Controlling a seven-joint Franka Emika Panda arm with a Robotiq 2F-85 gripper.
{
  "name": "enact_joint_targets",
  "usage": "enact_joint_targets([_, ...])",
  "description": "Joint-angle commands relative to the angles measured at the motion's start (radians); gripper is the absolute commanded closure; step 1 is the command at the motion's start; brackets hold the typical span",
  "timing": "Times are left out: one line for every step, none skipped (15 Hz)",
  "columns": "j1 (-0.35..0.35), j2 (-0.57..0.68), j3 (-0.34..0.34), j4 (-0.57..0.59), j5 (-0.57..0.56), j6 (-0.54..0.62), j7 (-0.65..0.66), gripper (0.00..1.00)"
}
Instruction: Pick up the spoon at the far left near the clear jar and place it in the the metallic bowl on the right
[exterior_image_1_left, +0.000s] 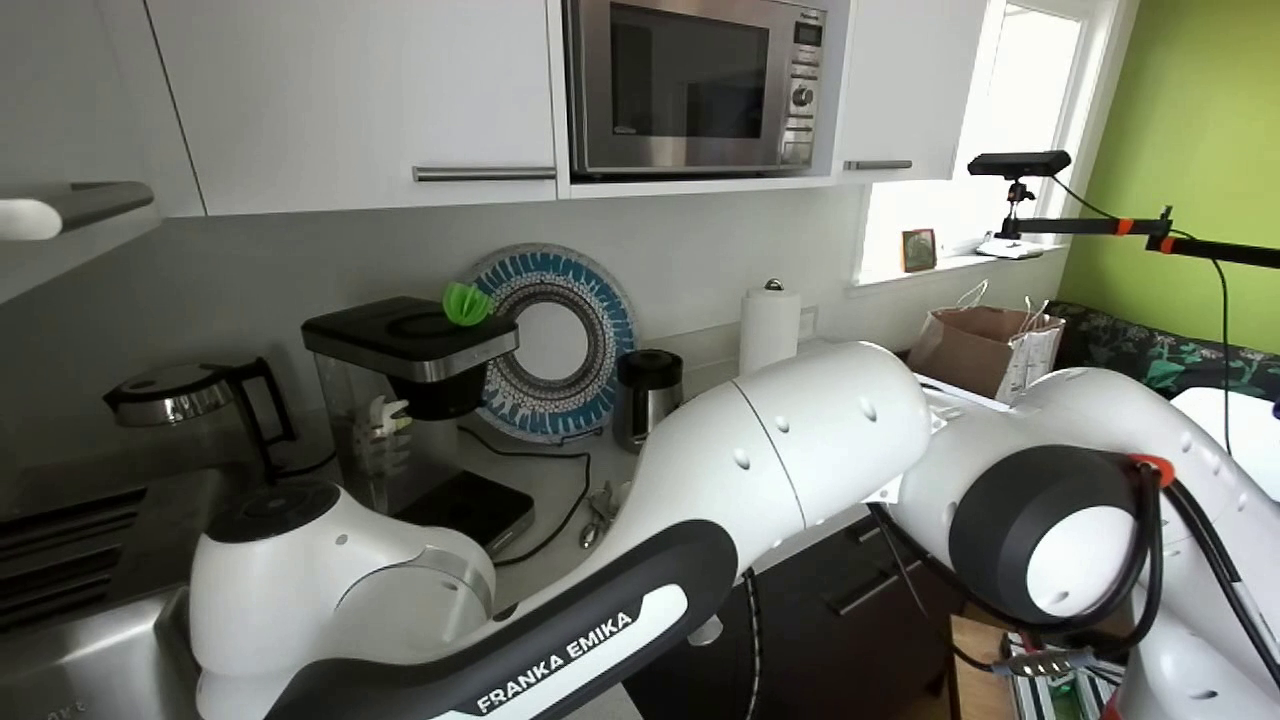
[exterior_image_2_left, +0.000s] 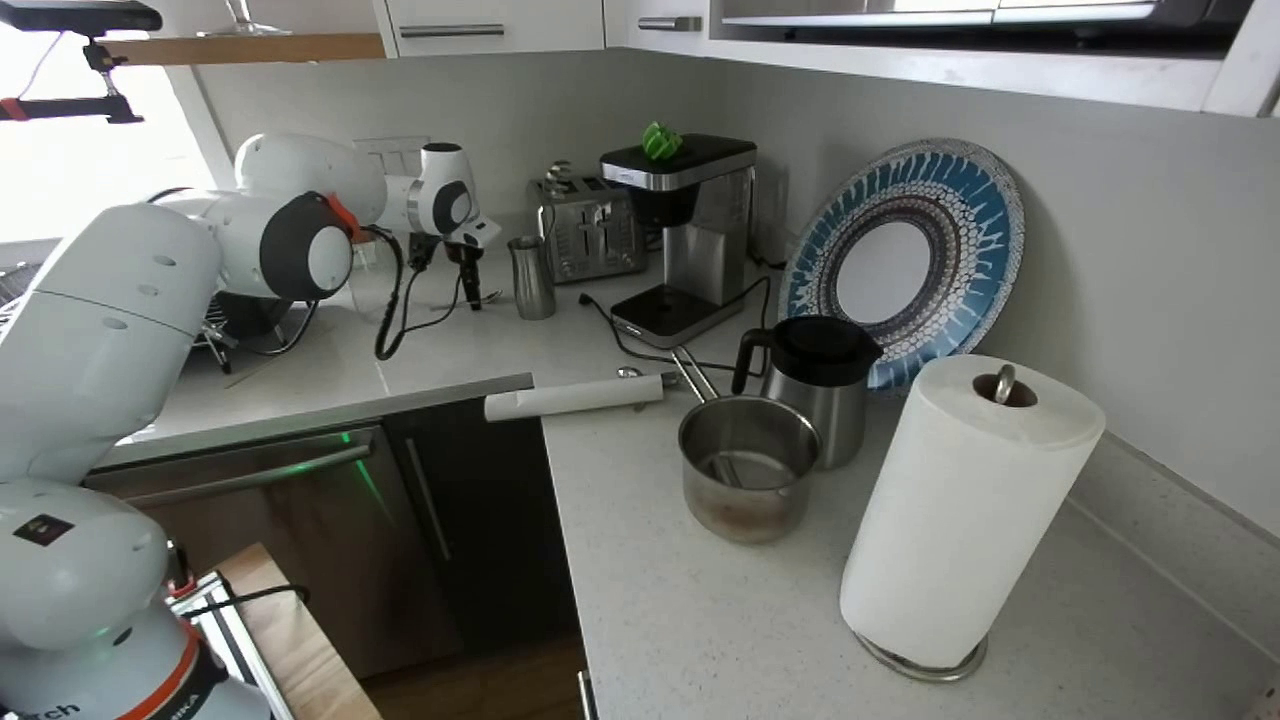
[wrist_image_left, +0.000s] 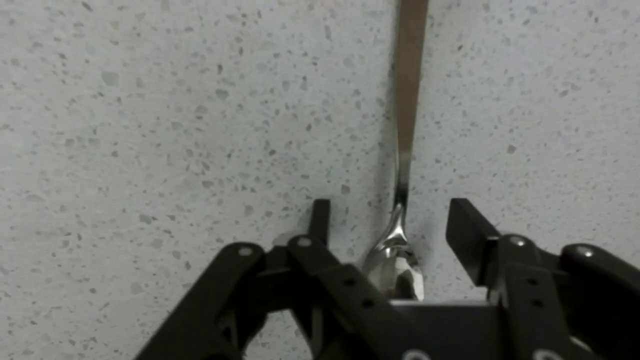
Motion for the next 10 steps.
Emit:
enact_joint_targets([0.037,0.050,-0.028,0.107,0.012,-0.126,-0.008,0.65])
enact_joint_targets([0.044,0.056,-0.032,0.126,0.007,-0.154,-0.007,0.67])
enact_joint_targets([0.051,0.062,-0.037,0.144,0.001,-0.183,-0.004,0.69])
enact_joint_targets([0.059,0.067,-0.044,0.159,-0.005,-0.214,0.001,0.78])
enact_joint_targets([0.066,0.074,-0.051,0.175,-0.010,-0.242,0.004,0.86])
enact_joint_targets([0.071,0.081,-0.056,0.191,-0.014,-0.266,0.004,0.93])
enact_joint_targets([0.076,0.089,-0.062,0.209,-0.017,-0.286,0.005,0.99])
enact_joint_targets([0.078,0.093,-0.066,0.219,-0.019,-0.298,0.006,1.00])
enact_joint_targets([0.073,0.091,-0.058,0.216,-0.027,-0.301,0.008,1.00])
enact_joint_targets([0.073,0.092,-0.059,0.222,-0.027,-0.305,0.007,0.98])
